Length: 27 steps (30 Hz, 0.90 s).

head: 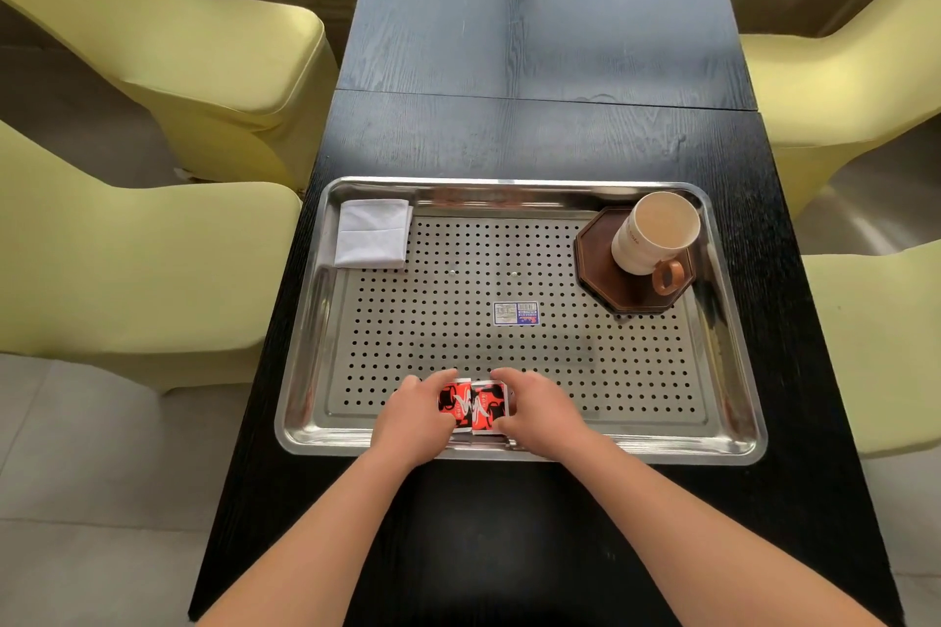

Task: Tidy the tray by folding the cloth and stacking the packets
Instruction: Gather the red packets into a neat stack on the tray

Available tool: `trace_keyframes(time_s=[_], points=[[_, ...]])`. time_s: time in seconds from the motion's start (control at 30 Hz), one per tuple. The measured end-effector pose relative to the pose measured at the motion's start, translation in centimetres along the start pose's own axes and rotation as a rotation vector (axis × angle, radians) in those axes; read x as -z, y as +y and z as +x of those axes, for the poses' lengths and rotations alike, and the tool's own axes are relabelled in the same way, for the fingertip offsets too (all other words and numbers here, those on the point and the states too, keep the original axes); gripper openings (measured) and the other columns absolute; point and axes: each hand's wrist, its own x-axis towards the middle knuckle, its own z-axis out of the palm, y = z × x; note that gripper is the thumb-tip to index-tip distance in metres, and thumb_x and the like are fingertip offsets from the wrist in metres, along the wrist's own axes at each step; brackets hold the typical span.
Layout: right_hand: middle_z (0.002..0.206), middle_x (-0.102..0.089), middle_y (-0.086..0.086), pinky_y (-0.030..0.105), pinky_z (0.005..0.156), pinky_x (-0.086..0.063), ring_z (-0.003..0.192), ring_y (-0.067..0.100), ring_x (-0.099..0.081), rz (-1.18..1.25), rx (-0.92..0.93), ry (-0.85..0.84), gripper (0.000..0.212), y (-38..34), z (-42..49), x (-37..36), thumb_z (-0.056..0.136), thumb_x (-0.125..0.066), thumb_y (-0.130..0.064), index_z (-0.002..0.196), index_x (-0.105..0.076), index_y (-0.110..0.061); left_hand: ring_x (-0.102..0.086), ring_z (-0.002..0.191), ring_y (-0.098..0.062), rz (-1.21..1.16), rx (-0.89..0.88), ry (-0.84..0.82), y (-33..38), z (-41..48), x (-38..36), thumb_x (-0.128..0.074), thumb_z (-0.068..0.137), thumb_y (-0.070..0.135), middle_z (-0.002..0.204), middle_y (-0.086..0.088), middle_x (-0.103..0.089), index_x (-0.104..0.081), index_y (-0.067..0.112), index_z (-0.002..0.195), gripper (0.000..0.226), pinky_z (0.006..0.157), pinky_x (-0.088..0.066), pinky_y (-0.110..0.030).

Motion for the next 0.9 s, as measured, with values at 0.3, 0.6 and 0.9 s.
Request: trace_keyframes(time_s=[0.3, 0.6, 0.9], points=[[0.122, -0.063, 0.002, 0.04, 0.091, -0.054, 0.108, 0.021, -0.061, 0.042, -0.029, 0.052, 0.06, 0.05, 0.08, -0.39, 0.085, -0.073, -0.029, 0.14, -0.049, -0.028, -0.055, 0.095, -0.02, 0.024, 0.005, -0.003, -0.04, 0.36, 0.21, -0.051, 0.087, 0.017, 0.109, 0.0, -0.046, -0.039, 0.039, 0.147, 0.064, 0.08, -0.053, -0.036], [0.118, -0.062, 0.0, 0.039, 0.088, -0.054, 0.103, 0.017, -0.059, 0.044, -0.024, 0.035, 0.05, -0.06, 0.58, -0.26, 0.087, -0.069, -0.036, 0.134, -0.055, -0.033, -0.056, 0.096, -0.02, 0.017, 0.005, 0.006, 0.07, 0.72, 0.15, -0.051, 0.086, 0.017, 0.116, -0.001, -0.05, -0.05, 0.039, 0.138, 0.056, 0.079, -0.054, -0.037], [0.111, -0.063, -0.003, 0.036, 0.087, -0.052, 0.103, 0.017, -0.059, 0.1, -0.026, 0.067, 0.057, 0.35, 0.21, -0.47, 0.087, -0.068, -0.036, 0.139, -0.049, -0.023, -0.058, 0.096, -0.019, -0.033, 0.011, 0.068, -0.37, 0.22, 0.0, -0.057, 0.087, 0.018, 0.117, -0.003, -0.057, -0.048, 0.026, 0.138, 0.052, 0.08, -0.05, -0.034]])
